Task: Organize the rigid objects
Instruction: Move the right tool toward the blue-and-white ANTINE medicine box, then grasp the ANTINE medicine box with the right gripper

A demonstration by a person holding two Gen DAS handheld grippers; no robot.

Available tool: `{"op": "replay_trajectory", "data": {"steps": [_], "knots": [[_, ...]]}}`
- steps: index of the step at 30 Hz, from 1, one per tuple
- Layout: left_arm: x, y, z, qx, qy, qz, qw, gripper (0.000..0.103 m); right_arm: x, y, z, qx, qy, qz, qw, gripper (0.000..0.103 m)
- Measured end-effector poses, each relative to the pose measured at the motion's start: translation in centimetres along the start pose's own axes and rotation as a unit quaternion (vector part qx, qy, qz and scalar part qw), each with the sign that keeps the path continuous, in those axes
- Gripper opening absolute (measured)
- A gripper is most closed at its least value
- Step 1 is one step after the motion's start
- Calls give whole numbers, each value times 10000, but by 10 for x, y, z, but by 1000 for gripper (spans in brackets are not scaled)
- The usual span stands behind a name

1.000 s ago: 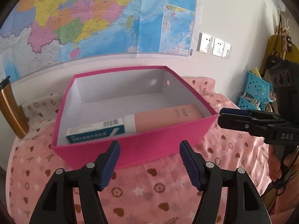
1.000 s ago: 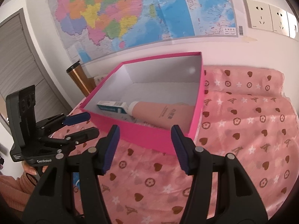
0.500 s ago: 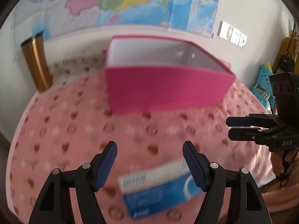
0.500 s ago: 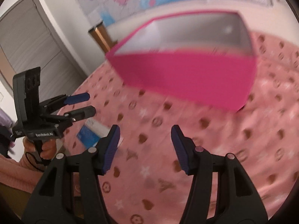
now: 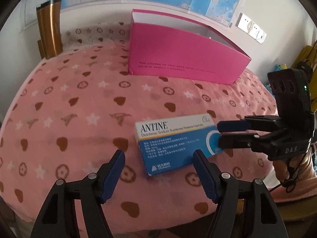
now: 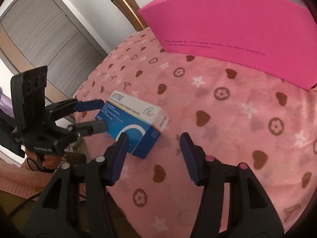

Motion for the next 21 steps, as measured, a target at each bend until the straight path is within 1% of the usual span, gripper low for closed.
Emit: {"op": "replay_trajectory", "data": {"steps": [3, 5, 6, 7, 9, 10, 17, 21], "knots": [[2, -1, -1, -1, 77, 160, 9998, 67, -1, -2, -3, 33, -39, -58, 10000, 54], [4, -3, -3, -1, 83, 208, 9997, 67, -1, -4, -5, 48, -85, -98, 9999, 49], [6, -4, -3, -16, 81, 250, 9997, 66, -1, -5, -5, 44, -125, -141, 9998, 48], [7, -5, -4, -32, 74, 265, 9996, 62, 0, -6, -4, 37, -151, -161, 9997, 46], [11, -8, -5, -40, 47, 298, 9995, 62, 1, -7, -5, 43, -199, -208, 9996, 43], [12, -9, -6, -48, 36, 311, 9995, 61, 0, -7, -4, 55, -209, -221, 9995, 41], [23, -14, -14, -49, 12, 481, 9988, 60, 12, 2, -6, 157, -381, -85, 9991, 41], [35, -17, -25, 20, -164, 458, 9988, 60, 19, 10, -7, 245, -449, 70, 9987, 41]]}}
Point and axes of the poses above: each gripper's, at about its wrist camera, not at the fingertips, and y roughly against the way its jaws point, x to its right, z to its underside, the point moved 6 cm from there along -y, roughly the way its jaws point, and after that the axes turned 1 degree about -y, right-handed, at the moved point
